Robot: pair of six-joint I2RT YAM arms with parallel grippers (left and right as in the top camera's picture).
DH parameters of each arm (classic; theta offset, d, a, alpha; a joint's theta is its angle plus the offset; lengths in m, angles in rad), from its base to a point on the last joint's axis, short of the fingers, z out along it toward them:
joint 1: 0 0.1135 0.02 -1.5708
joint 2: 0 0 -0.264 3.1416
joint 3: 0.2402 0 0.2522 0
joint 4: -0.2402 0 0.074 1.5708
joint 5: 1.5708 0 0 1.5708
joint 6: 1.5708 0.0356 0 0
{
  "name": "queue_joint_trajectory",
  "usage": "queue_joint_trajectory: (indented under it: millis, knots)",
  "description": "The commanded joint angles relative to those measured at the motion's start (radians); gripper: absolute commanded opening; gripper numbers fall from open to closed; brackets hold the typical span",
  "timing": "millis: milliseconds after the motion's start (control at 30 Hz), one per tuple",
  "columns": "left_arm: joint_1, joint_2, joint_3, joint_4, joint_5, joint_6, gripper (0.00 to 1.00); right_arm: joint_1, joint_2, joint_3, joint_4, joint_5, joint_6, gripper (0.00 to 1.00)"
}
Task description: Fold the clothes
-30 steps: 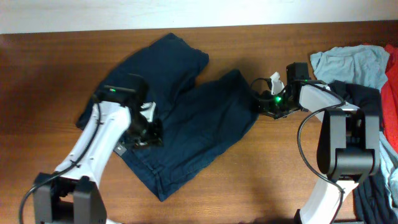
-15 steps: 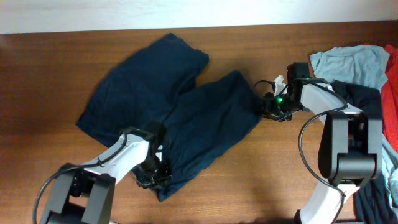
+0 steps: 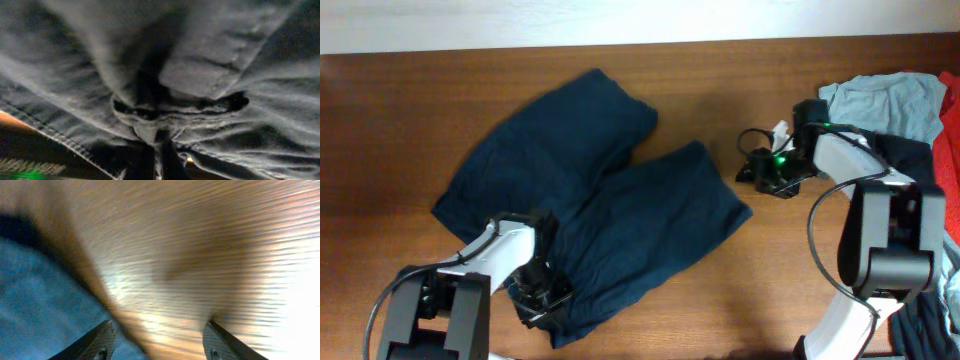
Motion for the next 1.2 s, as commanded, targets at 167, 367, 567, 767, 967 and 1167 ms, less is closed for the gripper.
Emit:
queue_joint_trajectory:
  millis: [167, 367, 567, 767, 967, 1167]
  knots:
    - [0.026, 0.009, -0.002, -0.051, -0.068, 0.028, 0.08, -0.012, 0.032, 0.006, 0.177, -0.491, -0.195, 0.52]
    - [0.026, -0.069, 0.119, -0.038, -0.1, 0.126, 0.34, 0.172, 0.032, 0.006, 0.423, -0.413, -0.183, 0.53]
    - [0.026, -0.23, 0.308, -0.09, -0.106, 0.153, 0.65, 0.278, 0.034, 0.006, 0.701, -0.24, 0.075, 0.45]
    - [0.026, -0.336, 0.517, -0.078, -0.159, 0.268, 0.6, 0.394, 0.071, 0.026, 0.867, -0.117, 0.232, 0.38]
    - [0.026, -0.344, 0.605, -0.061, -0.166, 0.303, 0.61, 0.483, 0.17, 0.154, 0.863, -0.07, 0.238, 0.36]
    - [0.026, -0.343, 0.605, -0.073, -0.14, 0.303, 0.61, 0.514, 0.303, 0.365, 0.709, 0.139, 0.264, 0.36]
